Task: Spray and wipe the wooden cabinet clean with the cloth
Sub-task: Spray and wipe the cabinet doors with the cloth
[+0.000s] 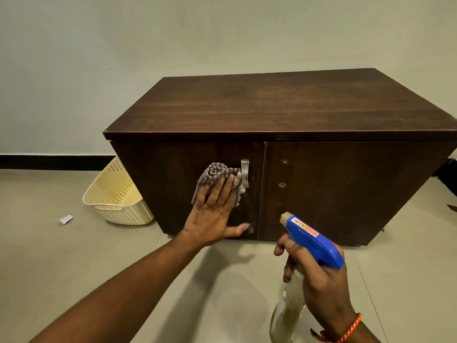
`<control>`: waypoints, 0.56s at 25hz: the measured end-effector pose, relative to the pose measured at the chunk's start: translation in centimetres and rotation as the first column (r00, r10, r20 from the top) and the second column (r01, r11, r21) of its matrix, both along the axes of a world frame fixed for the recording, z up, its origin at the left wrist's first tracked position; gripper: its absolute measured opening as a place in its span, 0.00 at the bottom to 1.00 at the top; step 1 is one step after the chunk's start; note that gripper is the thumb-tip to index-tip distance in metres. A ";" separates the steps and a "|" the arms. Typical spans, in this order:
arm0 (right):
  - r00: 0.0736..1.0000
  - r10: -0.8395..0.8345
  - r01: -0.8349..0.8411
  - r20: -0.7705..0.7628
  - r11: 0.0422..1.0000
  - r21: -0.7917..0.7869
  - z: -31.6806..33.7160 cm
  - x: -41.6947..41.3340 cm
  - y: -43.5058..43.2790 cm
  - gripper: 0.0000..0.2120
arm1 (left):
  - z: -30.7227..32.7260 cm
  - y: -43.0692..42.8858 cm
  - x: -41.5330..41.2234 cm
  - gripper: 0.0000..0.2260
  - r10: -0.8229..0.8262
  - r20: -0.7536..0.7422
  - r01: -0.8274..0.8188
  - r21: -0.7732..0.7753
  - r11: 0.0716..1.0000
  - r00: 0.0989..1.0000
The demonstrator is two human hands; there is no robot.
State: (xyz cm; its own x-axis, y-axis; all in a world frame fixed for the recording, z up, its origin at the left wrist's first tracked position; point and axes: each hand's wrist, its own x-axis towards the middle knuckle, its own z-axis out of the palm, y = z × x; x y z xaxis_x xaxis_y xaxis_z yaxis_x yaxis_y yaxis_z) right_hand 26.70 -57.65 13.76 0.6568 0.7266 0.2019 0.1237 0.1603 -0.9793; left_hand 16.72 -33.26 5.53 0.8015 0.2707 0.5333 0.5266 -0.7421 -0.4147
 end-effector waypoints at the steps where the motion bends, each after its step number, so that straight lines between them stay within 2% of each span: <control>1: 1.000 0.001 -0.001 -0.002 1.000 0.001 0.1 0.0 0.0 0.07 | -1.6 0.4 -0.9 0.46 -0.012 -0.085 0.014 0.023 1.000 0.996; 2: 1.000 0.000 0.000 -0.007 1.000 -0.001 0.1 0.0 0.0 0.08 | -3.2 1.0 -2.1 0.44 -0.027 -0.231 0.040 0.051 0.998 0.973; 4: 1.000 -0.013 0.012 -0.024 1.000 -0.018 0.0 0.1 -0.3 0.15 | -6.2 3.2 -5.2 0.37 -0.081 -0.559 0.113 0.022 0.993 0.825; 5: 0.999 -0.017 0.017 -0.026 0.999 -0.027 -0.1 0.2 -0.4 0.18 | -7.0 4.5 -6.5 0.33 -0.089 -0.633 0.137 0.027 0.990 0.769; 7: 1.000 -0.015 0.014 -0.021 0.999 -0.037 -0.3 0.4 -0.7 0.21 | -7.4 6.3 -8.3 0.27 -0.106 -0.647 0.182 0.051 0.982 0.755; 9: 1.000 -0.011 0.010 -0.012 0.999 -0.047 -0.7 0.6 -0.9 0.22 | -6.4 8.3 -10.1 0.23 -0.156 -0.576 0.312 0.183 0.932 0.803; 11: 1.000 -0.010 0.010 -0.013 0.999 -0.052 -0.9 0.7 -0.9 0.23 | -4.3 9.8 -11.7 0.32 -0.215 -0.378 0.344 0.319 0.883 0.901; 14: 0.999 -0.006 0.004 -0.035 0.998 -0.060 -1.4 0.5 -0.5 0.23 | -0.2 10.8 -11.6 0.33 -0.156 0.012 0.143 0.335 0.931 0.988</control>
